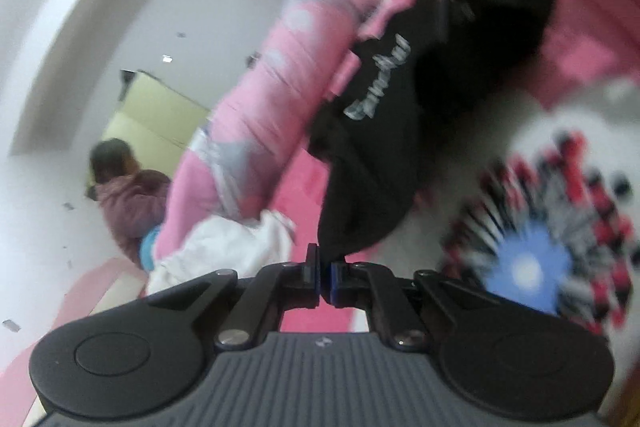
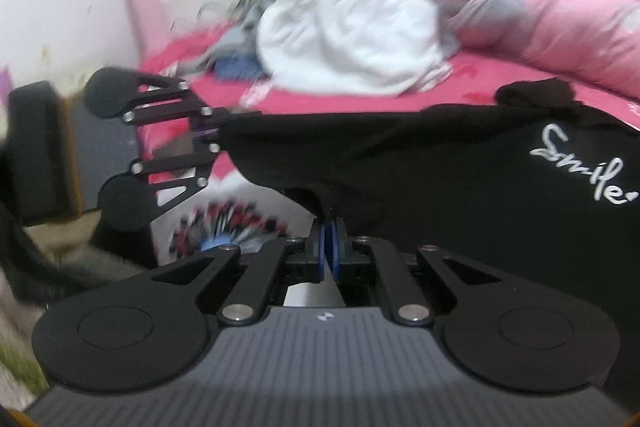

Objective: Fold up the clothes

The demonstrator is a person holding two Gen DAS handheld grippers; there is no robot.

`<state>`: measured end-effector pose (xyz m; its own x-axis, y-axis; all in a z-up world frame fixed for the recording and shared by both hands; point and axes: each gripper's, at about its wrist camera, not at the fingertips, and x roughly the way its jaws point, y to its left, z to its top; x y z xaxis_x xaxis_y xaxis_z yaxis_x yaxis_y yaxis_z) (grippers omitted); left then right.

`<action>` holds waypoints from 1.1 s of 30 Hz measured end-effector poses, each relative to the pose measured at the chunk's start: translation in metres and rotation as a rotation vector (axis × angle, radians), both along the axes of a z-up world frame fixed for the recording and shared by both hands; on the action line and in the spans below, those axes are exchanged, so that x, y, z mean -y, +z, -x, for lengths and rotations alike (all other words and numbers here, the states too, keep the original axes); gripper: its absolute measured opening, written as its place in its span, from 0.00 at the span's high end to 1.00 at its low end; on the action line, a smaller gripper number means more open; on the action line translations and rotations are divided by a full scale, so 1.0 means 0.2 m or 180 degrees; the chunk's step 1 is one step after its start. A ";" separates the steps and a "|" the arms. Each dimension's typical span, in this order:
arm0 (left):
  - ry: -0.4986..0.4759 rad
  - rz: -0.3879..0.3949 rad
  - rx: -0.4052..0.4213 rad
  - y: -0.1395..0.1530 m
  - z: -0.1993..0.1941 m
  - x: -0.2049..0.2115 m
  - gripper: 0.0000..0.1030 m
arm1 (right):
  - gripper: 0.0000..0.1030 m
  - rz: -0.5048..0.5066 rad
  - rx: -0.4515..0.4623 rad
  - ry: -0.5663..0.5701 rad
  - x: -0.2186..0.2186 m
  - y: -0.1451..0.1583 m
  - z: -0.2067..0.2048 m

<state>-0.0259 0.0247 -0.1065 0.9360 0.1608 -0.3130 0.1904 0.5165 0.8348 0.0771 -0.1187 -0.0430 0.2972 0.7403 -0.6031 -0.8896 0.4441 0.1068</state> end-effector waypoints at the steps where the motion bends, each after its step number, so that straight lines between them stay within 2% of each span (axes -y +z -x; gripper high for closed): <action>1: 0.0009 0.0004 -0.0062 -0.01 0.01 -0.01 0.95 | 0.98 0.0058 0.0000 0.0051 -0.01 0.00 0.01; 4: 0.0067 0.0088 -0.0171 -0.02 0.01 -0.03 0.95 | 0.98 0.0219 -0.0035 0.0177 -0.04 -0.01 0.04; 9: 0.0175 0.0219 -0.0306 -0.02 0.04 -0.05 0.94 | 0.98 0.0536 -0.0133 0.0280 -0.10 -0.12 0.09; 13: 0.0261 0.0323 -0.0414 -0.01 0.05 -0.07 0.84 | 0.94 0.0454 -0.0189 0.0161 -0.07 -0.14 0.11; 15: 0.0307 0.0388 -0.0465 0.00 0.06 -0.08 0.84 | 0.93 0.0382 -0.0217 0.0120 -0.04 -0.13 0.12; 17: 0.0374 0.0546 -0.0491 0.05 0.08 -0.09 0.80 | 0.86 0.0310 -0.0254 0.0089 -0.01 -0.14 0.13; 19: 0.0434 0.0655 -0.0496 0.09 0.10 -0.10 0.73 | 0.80 0.0242 -0.0294 0.0059 0.02 -0.14 0.15; 22: 0.0510 0.0814 -0.0492 0.17 0.12 -0.12 0.72 | 0.74 0.0084 -0.0353 -0.0020 0.08 -0.13 0.18; 25: 0.0558 0.1121 -0.0471 0.25 0.14 -0.15 0.68 | 0.73 -0.0139 -0.0442 -0.0205 0.20 -0.12 0.21; 29: 0.0631 0.1610 -0.0502 0.36 0.11 -0.19 0.66 | 0.70 -0.0540 -0.0483 -0.0659 0.47 -0.08 0.23; 31: 0.0658 0.1852 -0.0532 0.40 0.09 -0.20 0.66 | 0.67 -0.0794 -0.0482 -0.1028 0.67 -0.06 0.23; 33: 0.0643 0.2016 -0.0562 0.41 0.05 -0.19 0.63 | 0.59 -0.0995 -0.0470 -0.1472 0.87 -0.04 0.22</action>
<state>-0.0357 0.0620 -0.0238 0.8332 0.0627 -0.5493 0.1444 0.9344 0.3256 0.0338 -0.2925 -0.0510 0.5615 0.7031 -0.4363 -0.5763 0.7106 0.4036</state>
